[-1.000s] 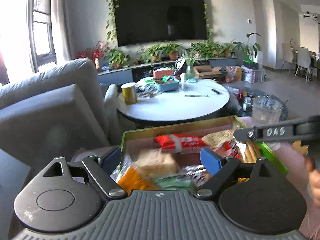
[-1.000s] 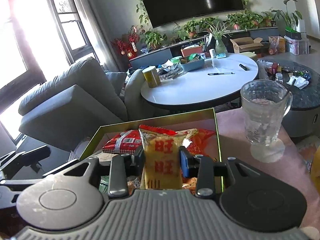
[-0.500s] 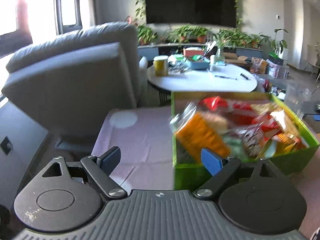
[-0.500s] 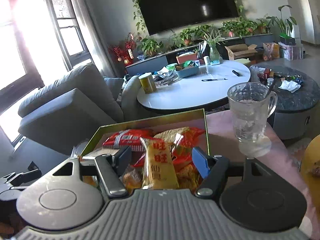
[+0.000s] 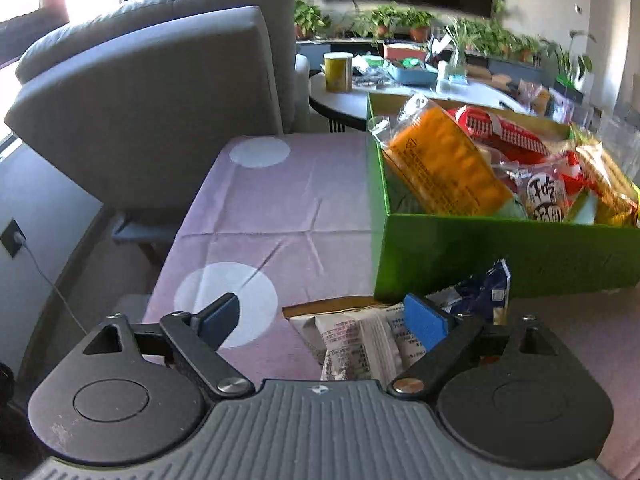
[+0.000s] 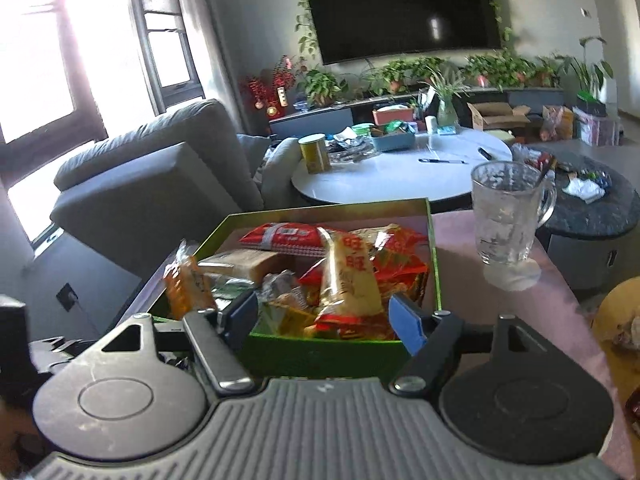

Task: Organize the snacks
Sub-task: 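Move the left gripper onto the white paper-wrapped snack and close it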

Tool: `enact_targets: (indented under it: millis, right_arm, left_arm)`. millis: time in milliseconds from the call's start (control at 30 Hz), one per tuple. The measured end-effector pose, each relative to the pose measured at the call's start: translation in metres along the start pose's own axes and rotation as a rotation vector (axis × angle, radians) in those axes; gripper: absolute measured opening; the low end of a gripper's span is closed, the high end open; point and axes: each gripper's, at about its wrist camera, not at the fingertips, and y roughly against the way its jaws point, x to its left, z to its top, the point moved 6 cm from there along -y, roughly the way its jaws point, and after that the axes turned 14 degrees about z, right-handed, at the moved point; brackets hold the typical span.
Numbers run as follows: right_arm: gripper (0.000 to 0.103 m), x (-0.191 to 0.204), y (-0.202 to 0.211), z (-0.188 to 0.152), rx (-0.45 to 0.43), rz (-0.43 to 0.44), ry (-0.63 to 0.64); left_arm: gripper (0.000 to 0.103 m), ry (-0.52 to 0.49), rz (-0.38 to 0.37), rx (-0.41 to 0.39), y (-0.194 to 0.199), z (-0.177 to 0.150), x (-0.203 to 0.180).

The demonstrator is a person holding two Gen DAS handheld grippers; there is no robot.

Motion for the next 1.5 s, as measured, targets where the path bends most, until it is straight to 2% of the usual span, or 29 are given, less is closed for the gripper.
enact_targets:
  millis: [233,800,1133,1233,1333,1400,1500]
  right_arm:
    - [0.067,0.005,-0.001,-0.011,0.025,-0.018,0.020]
    - [0.067,0.037,-0.015,-0.037,0.116,0.020,0.090]
    - [0.067,0.054,-0.030,-0.053,0.172,0.036,0.082]
    - [0.067,0.055,-0.030,-0.056,0.176,0.033,0.080]
    - [0.067,0.054,-0.030,-0.058,0.180,0.025,0.075]
    - [0.067,0.053,-0.030,-0.059,0.183,0.023,0.067]
    - [0.067,0.054,-0.030,-0.059,0.185,0.019,0.062]
  left_arm:
    - [0.090,0.007,-0.015,0.003,0.001,-0.001,-0.003]
    - [0.092,0.151,-0.056,0.046,0.001,-0.015,0.020]
    - [0.090,0.144,-0.080,0.044,0.007,-0.017,0.012]
    - [0.086,0.098,-0.075,0.035,0.003,-0.022,0.005]
    - [0.074,0.039,-0.041,0.000,0.003,-0.024,-0.001]
    - [0.059,0.021,-0.039,-0.011,0.006,-0.025,-0.001]
    - [0.058,0.006,-0.047,-0.014,0.008,-0.025,-0.002]
